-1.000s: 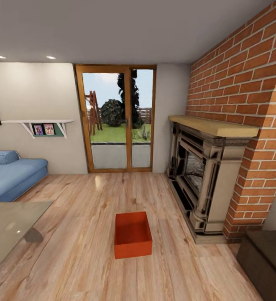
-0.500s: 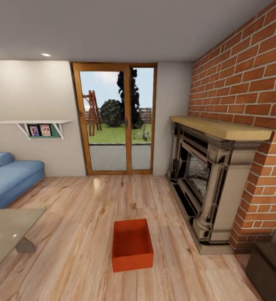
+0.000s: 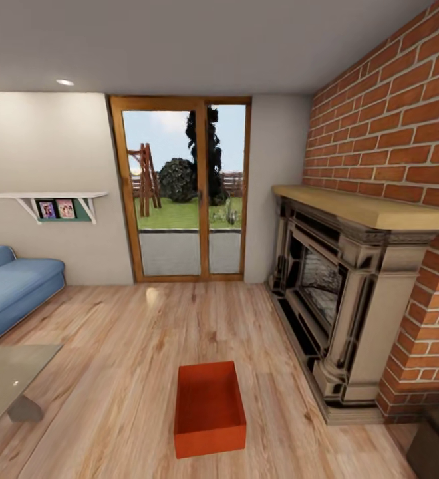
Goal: Move the two storage containers from the living room to the garage. In the garage, place one container on the floor and stack the other container on top of it (either order is fine).
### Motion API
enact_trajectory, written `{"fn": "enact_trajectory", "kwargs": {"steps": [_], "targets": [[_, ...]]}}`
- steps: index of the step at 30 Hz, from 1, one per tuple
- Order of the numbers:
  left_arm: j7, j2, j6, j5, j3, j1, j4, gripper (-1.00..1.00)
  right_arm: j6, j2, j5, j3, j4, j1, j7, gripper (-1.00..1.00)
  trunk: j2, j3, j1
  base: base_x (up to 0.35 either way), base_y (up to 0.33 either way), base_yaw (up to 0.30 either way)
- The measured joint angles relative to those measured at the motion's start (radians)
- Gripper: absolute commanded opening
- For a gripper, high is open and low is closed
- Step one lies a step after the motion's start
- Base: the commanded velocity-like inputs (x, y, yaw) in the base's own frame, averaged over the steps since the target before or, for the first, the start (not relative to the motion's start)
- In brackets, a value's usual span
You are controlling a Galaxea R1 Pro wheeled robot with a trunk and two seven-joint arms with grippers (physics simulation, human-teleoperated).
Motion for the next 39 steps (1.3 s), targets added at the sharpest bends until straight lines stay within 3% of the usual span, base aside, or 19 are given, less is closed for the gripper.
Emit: {"fn": "enact_trajectory", "kwargs": {"steps": [39], "targets": [[0.000,0.000,0.000,0.000,0.000,0.000,0.000,1.00,0.009,0.000,0.005,0.004,0.000,0.000,0.010,1.00,0.000,0.000,0.000,0.272,0.000,0.000]]}}
